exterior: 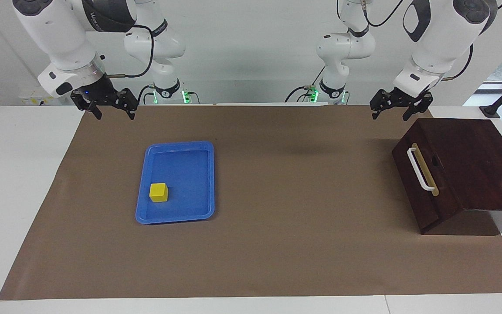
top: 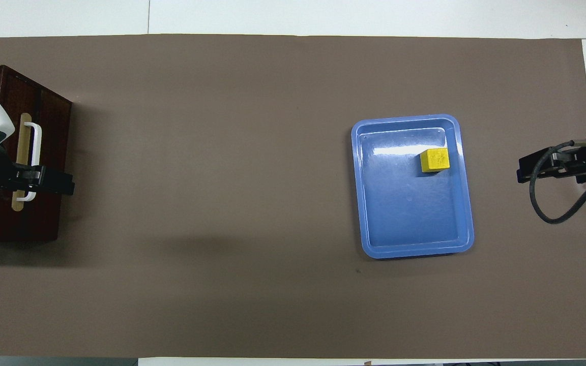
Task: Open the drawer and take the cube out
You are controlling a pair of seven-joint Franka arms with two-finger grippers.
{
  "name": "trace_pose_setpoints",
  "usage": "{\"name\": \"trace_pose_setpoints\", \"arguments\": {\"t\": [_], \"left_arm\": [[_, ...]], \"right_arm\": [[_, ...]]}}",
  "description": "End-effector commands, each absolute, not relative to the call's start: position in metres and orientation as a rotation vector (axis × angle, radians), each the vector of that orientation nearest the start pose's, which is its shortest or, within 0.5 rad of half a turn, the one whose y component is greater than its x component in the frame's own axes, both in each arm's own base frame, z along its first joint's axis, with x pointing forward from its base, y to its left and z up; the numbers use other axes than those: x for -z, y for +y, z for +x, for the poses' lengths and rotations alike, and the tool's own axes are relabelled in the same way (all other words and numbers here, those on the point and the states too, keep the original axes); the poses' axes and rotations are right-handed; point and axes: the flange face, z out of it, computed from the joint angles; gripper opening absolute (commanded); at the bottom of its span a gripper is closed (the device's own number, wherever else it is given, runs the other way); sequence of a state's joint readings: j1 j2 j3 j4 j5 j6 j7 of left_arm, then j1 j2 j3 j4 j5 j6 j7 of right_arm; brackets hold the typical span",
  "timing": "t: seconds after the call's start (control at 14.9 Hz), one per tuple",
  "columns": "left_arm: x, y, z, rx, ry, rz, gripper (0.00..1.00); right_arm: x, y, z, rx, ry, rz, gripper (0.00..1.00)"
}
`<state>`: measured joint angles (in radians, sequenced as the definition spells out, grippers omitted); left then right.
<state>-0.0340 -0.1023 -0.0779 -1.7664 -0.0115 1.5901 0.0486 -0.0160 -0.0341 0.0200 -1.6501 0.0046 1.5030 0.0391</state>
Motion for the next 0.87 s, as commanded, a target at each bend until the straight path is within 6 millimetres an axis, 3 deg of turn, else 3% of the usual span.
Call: {"name": "trace_pose_setpoints", "arguments": {"t": [0.0,0.81], "left_arm": [[-0.5925,-0.062,0.5084,-0.12,0.255,-3.142,1.0],[-0.5933,-0.0604,0.5082,-0.117,0.25,-3.142,1.0]], "right_arm": [[-0.606,0.0034,0.5313,-0.176,0.056,-3.156,1.0],[-0.606,-0.0006,0.5311,-0.179,0.072,-3.169,1.0]]}}
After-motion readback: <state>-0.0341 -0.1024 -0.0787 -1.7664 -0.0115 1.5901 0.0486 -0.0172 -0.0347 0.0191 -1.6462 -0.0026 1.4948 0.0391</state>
